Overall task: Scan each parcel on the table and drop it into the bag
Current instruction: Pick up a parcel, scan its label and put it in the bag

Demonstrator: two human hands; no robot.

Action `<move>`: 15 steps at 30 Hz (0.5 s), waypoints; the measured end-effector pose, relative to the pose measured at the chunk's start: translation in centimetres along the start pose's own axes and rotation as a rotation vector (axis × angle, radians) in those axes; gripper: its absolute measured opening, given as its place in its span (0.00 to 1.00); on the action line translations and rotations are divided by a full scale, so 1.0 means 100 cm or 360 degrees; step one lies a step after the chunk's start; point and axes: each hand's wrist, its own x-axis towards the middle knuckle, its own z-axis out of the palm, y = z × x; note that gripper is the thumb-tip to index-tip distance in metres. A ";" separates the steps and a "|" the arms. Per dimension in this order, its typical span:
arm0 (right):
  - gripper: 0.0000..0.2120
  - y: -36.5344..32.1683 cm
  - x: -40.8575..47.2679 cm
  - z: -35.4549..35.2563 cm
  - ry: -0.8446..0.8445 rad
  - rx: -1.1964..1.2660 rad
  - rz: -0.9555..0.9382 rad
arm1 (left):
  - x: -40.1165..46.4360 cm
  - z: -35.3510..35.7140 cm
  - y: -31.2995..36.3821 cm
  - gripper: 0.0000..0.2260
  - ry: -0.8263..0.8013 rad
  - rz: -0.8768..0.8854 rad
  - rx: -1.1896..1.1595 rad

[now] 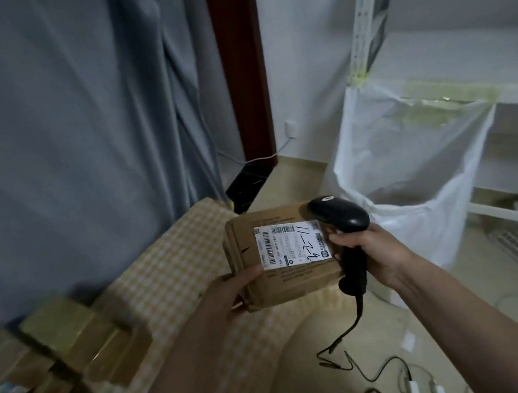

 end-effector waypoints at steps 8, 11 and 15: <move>0.07 -0.069 0.061 -0.125 0.0255 0.0081 -0.0100 | 0.094 0.135 0.050 0.16 -0.0023 -0.0026 -0.0122; 0.08 -0.083 0.077 -0.160 0.0361 0.0052 -0.0123 | 0.124 0.178 0.068 0.16 -0.0013 0.0003 -0.0189; 0.08 -0.097 0.095 -0.196 0.0439 0.0071 -0.0110 | 0.163 0.223 0.094 0.11 -0.0051 0.0040 -0.0265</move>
